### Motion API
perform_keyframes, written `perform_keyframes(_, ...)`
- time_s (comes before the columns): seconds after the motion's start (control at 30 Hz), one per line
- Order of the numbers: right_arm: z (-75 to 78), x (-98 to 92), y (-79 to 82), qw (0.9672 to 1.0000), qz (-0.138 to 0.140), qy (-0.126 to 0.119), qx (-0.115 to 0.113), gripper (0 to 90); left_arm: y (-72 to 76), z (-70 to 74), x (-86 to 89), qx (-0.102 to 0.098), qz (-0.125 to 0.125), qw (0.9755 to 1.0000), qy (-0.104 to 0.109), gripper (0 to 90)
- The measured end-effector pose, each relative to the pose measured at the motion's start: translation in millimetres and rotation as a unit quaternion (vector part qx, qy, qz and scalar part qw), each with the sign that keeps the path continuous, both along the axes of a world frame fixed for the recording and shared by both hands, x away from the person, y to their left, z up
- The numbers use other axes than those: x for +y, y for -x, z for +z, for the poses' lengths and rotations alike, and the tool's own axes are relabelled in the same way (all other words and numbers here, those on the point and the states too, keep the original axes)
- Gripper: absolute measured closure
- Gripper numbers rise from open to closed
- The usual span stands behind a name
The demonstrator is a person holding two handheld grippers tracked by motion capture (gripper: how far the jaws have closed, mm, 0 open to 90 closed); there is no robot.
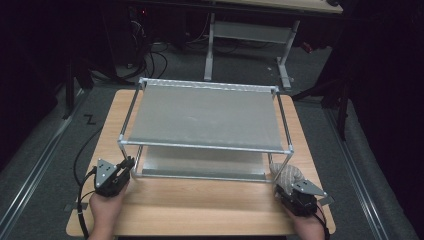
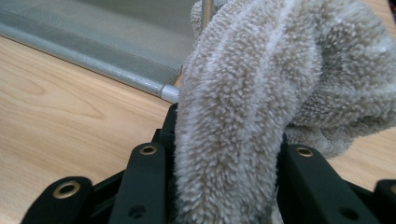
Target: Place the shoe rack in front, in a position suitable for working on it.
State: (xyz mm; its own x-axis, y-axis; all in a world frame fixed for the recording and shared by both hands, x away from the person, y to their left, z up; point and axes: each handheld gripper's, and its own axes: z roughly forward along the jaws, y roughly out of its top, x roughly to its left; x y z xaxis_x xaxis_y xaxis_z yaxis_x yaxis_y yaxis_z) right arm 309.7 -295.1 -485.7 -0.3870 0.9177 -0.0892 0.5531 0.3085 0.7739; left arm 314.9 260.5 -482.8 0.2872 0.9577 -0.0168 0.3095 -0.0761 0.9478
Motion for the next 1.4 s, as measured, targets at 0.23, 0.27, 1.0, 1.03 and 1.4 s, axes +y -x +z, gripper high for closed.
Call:
perform_keyframes(0.23,-0.4,-13.2,17.5,0.9997,-0.021,-0.009,0.0,64.6,-23.0,-1.5,-15.0,-0.005,-0.009,0.9999,0.006,79.8)
perform_keyframes(0.27,-0.6,-14.7,19.7,0.9997,-0.023,-0.009,-0.001,64.6,-27.8,-1.9,-16.8,-0.007,-0.01,0.9999,0.008,79.8)
perform_keyframes(1.0,-3.3,-17.8,22.6,0.9993,-0.038,-0.002,0.005,64.4,-10.9,4.0,-27.3,-0.013,0.039,0.9991,-0.01,61.8)
perform_keyframes(1.03,-3.4,-17.1,20.4,0.9993,-0.036,0.0,0.005,64.4,-8.1,3.7,-28.8,-0.012,0.037,0.9992,-0.012,60.9)
perform_keyframes(1.4,-4.7,4.4,-2.6,0.9999,0.007,0.005,0.006,64.3,16.7,10.3,-50.6,0.0,-0.017,0.9998,-0.014,57.3)
